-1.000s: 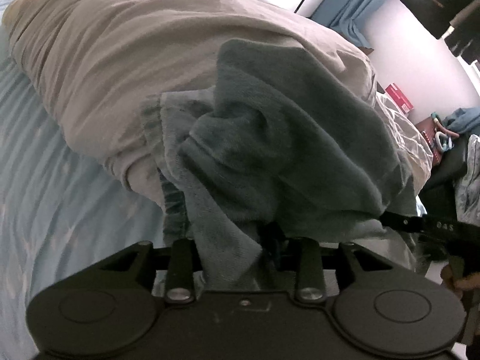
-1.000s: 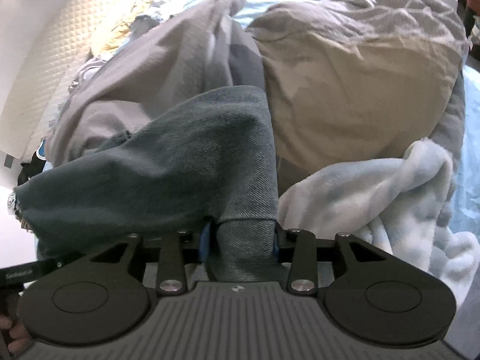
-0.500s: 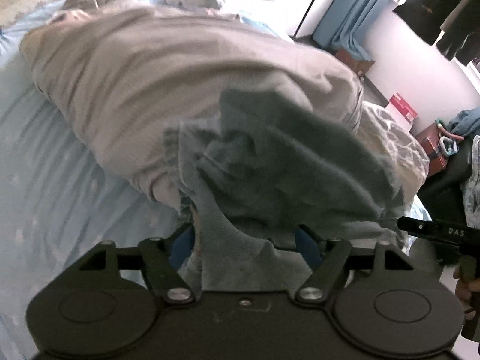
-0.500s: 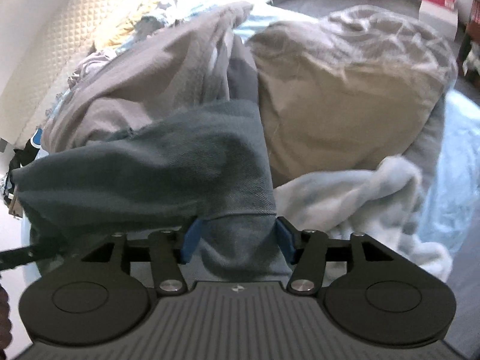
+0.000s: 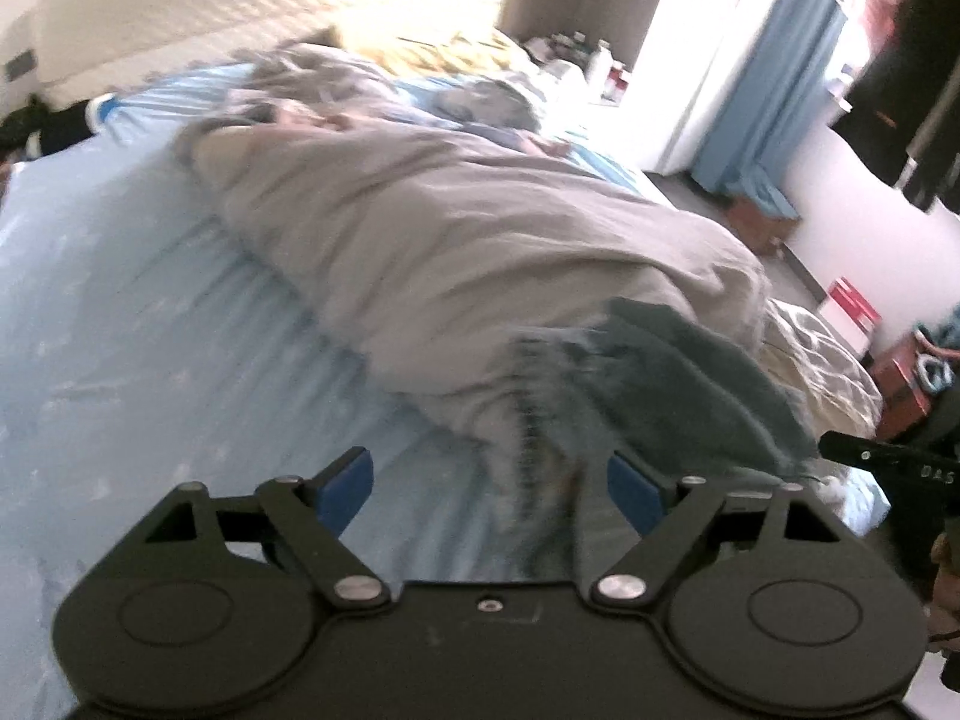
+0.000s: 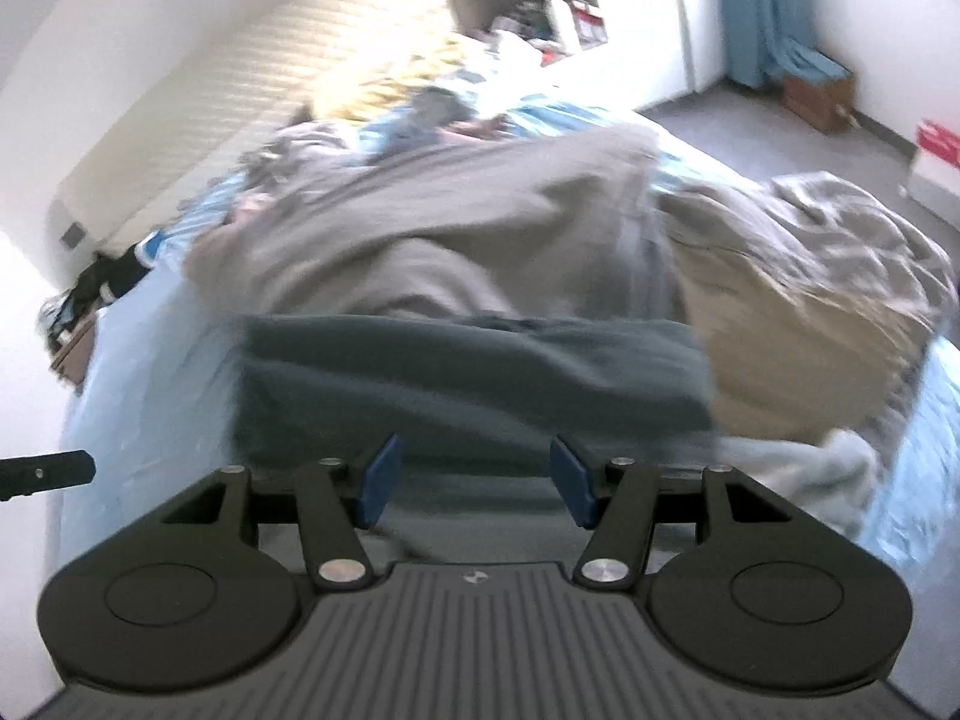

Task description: Fold clothes

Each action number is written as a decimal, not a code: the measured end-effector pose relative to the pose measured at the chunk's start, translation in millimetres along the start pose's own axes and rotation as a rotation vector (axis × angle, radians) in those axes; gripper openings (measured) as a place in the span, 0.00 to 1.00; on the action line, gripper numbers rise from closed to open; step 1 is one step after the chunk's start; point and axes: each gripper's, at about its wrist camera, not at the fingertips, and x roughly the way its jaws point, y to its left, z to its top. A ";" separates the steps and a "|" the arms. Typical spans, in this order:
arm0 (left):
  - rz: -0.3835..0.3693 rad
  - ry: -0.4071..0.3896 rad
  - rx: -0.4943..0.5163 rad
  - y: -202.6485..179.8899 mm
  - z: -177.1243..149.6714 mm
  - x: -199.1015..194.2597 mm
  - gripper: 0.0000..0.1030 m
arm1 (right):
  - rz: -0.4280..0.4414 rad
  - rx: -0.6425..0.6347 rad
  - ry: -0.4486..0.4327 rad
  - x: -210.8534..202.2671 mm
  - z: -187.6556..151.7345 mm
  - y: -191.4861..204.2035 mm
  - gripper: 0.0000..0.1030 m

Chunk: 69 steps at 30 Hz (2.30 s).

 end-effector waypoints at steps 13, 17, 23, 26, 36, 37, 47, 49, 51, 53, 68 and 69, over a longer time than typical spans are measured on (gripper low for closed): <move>0.131 -0.113 -0.097 154.3 -50.4 -119.3 0.84 | 0.118 -0.168 -0.049 -24.1 -46.2 164.8 0.57; 0.155 -0.121 -0.106 201.6 -68.0 -149.1 0.84 | 0.122 -0.202 -0.067 -33.6 -68.5 220.0 0.57; 0.201 -0.145 -0.091 255.3 -92.9 -188.7 0.85 | 0.142 -0.244 -0.069 -36.7 -102.0 299.9 0.57; 0.236 -0.151 -0.114 277.0 -104.0 -205.7 0.86 | 0.147 -0.264 -0.064 -37.4 -115.2 331.5 0.58; 0.309 -0.185 -0.211 301.8 -127.6 -245.1 0.87 | 0.186 -0.350 -0.045 -47.3 -141.2 390.0 0.70; 0.318 -0.189 -0.219 301.3 -128.8 -247.5 0.88 | 0.186 -0.359 -0.049 -49.5 -142.5 392.4 0.73; 0.391 -0.236 -0.262 281.1 -140.1 -255.0 0.96 | 0.213 -0.456 -0.031 -62.2 -150.3 395.8 0.96; 0.414 -0.232 -0.278 278.4 -143.2 -253.2 0.97 | 0.213 -0.467 -0.026 -60.6 -150.1 394.2 0.96; 0.413 -0.223 -0.291 276.0 -144.7 -251.2 0.97 | 0.213 -0.477 -0.023 -58.0 -148.5 394.3 0.96; 0.410 -0.215 -0.295 274.1 -144.3 -248.2 0.97 | 0.211 -0.489 -0.037 -59.3 -147.1 394.1 0.96; 0.388 -0.189 -0.268 262.5 -129.0 -234.7 0.98 | 0.196 -0.471 -0.057 -61.5 -146.6 389.7 0.96; 0.382 -0.189 -0.269 262.4 -128.3 -234.7 0.98 | 0.195 -0.466 -0.055 -62.1 -147.4 389.2 0.96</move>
